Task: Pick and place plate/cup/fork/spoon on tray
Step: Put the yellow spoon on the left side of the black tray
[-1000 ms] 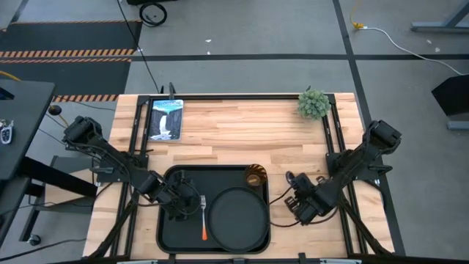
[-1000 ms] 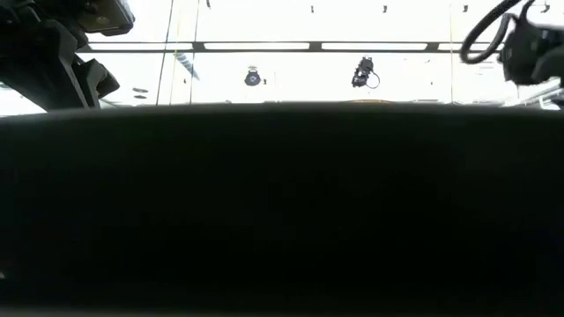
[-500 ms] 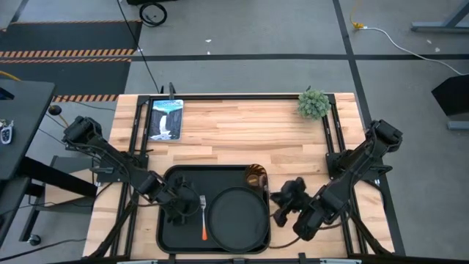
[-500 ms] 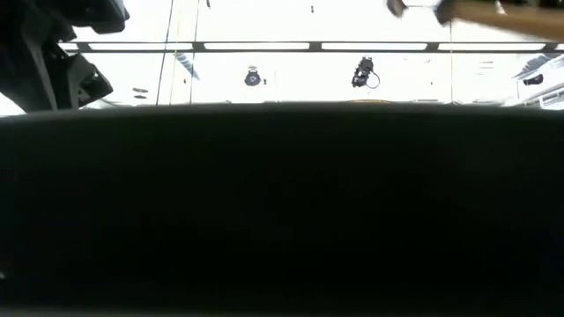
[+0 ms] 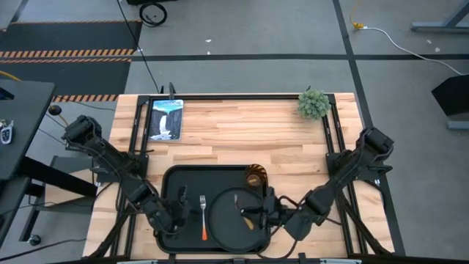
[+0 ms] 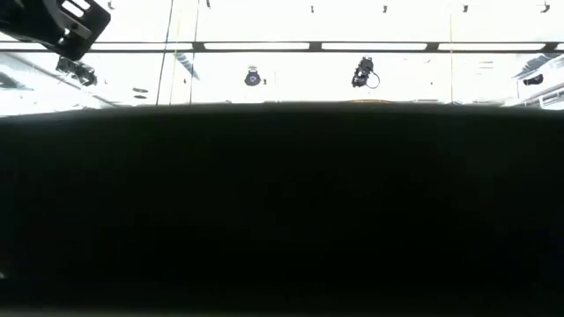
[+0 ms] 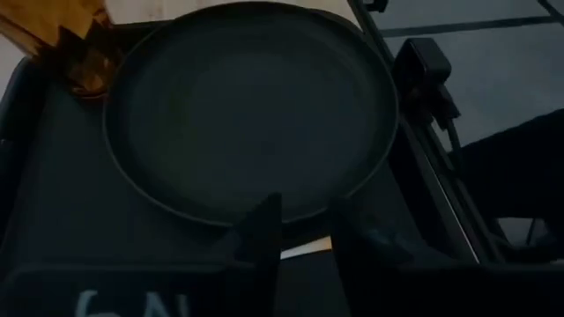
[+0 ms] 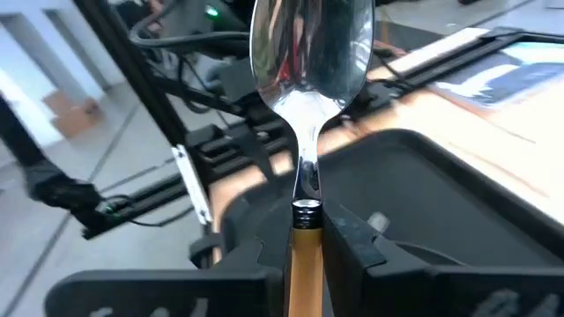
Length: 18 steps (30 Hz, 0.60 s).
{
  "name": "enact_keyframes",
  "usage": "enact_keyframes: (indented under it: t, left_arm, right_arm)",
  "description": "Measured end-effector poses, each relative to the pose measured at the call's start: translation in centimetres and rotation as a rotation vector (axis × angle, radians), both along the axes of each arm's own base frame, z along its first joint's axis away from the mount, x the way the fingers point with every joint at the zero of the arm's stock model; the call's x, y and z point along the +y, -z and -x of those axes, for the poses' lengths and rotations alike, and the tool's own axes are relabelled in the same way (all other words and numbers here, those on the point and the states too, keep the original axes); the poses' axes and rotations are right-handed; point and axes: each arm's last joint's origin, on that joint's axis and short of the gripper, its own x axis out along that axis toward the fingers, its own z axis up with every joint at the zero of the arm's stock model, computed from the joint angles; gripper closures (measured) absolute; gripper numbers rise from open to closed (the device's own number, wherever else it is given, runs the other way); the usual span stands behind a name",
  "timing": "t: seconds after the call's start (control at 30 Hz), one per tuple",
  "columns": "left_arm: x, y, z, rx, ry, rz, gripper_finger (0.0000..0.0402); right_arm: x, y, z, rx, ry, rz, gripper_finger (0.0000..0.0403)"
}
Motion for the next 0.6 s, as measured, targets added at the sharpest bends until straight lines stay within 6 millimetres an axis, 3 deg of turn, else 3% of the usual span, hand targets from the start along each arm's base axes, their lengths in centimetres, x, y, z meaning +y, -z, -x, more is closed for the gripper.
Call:
enact_keyframes:
  t: [0.2,0.4,0.6]
  left_arm:
    - [0.7,-1.3,0.9,0.026,-0.011,0.012,0.0296]
    - [1.9,-5.3,2.0,0.077,-0.041,-0.055,0.0296]
    - [2.5,-7.0,2.5,0.104,-0.007,-0.172,0.0297]
  right_arm:
    - [0.5,1.9,-2.0,-0.060,-0.020,-0.021,0.0355]
    - [0.8,3.8,-3.8,-0.117,0.003,-0.061,0.0355]
    - [3.0,3.7,-6.9,-0.111,0.007,-0.056,0.0355]
